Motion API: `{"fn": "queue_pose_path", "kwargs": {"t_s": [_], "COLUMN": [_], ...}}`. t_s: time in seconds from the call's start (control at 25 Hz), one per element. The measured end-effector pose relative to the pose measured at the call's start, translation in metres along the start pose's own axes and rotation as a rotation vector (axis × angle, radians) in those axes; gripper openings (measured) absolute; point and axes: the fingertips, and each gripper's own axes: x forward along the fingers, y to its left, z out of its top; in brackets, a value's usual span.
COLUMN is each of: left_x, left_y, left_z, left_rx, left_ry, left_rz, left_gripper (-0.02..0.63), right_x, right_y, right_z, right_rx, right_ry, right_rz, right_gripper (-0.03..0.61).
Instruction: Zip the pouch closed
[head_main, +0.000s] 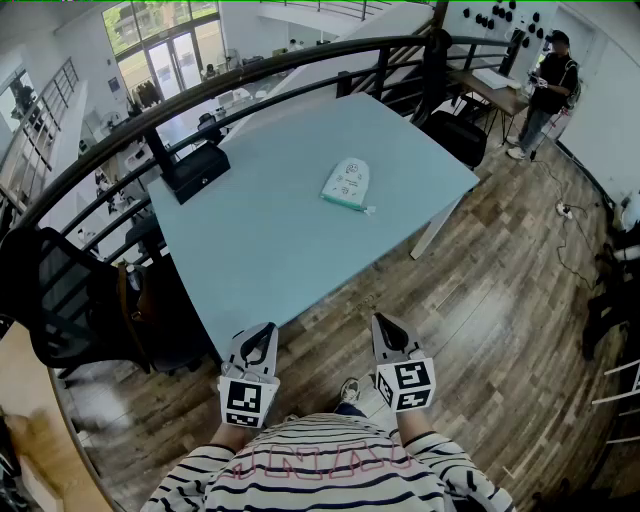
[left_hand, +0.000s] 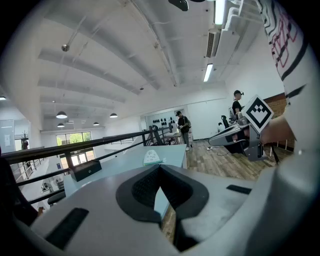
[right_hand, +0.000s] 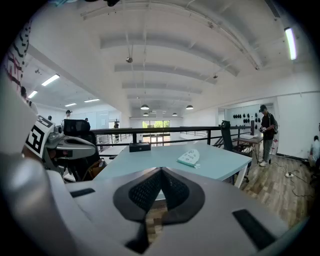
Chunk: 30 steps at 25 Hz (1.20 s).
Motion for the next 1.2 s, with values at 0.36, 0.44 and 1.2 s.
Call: {"fn": "queue_pose_path", "kwargs": {"t_s": [0.36, 0.44, 1.2], "left_x": [0.029, 0.038, 0.157], "left_y": [-0.005, -0.008, -0.064], "left_z": [0.005, 0.005, 0.004], "left_rx": [0.016, 0.003, -0.096], "left_ry": [-0.008, -0.008, 0.073], "left_rz": [-0.008, -0.01, 0.034], "left_gripper": [0.026, 0.026, 0.166], "right_x": [0.014, 0.018, 0.058], "right_y": [-0.014, -0.023, -0.141], "right_z": [0.004, 0.004, -0.011], "right_rx": [0.039, 0.042, 0.056], "right_ry": [-0.029, -0.031, 0.018], "right_rz": [0.028, 0.024, 0.126], "right_gripper": [0.028, 0.029, 0.195]}}
